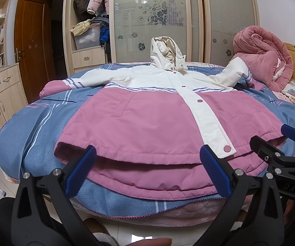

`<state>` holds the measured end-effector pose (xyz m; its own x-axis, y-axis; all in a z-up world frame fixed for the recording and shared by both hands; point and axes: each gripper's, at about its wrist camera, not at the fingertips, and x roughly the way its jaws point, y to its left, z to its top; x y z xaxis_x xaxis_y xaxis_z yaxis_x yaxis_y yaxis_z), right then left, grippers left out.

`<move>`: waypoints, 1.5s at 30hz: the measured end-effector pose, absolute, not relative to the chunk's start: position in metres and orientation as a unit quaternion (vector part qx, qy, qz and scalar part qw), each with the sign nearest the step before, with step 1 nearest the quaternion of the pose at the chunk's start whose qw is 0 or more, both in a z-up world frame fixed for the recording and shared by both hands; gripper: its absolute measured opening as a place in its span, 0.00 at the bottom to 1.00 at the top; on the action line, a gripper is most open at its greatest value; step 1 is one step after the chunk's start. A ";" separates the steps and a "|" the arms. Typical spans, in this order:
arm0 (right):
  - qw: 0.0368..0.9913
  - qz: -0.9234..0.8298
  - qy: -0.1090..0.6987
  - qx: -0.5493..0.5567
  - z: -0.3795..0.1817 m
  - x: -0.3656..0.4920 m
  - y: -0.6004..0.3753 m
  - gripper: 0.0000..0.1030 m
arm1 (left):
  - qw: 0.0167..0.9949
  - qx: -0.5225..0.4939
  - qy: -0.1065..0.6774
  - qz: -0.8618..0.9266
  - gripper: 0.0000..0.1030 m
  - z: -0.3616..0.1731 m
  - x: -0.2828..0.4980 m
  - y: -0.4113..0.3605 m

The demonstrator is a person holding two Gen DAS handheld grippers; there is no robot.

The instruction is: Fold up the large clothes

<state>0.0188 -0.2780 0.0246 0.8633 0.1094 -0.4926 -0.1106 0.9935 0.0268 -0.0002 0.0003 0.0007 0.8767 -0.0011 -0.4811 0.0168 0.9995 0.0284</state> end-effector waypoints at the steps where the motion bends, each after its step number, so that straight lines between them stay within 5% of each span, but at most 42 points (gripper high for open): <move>1: 0.965 0.057 0.255 -0.001 0.025 0.019 -0.278 0.99 | 0.969 0.015 0.248 -0.005 0.98 0.001 0.000 0.000; 45: 0.965 0.058 0.254 -0.001 0.024 0.017 -0.276 0.99 | 0.969 0.015 0.248 -0.005 0.98 0.001 0.000 0.000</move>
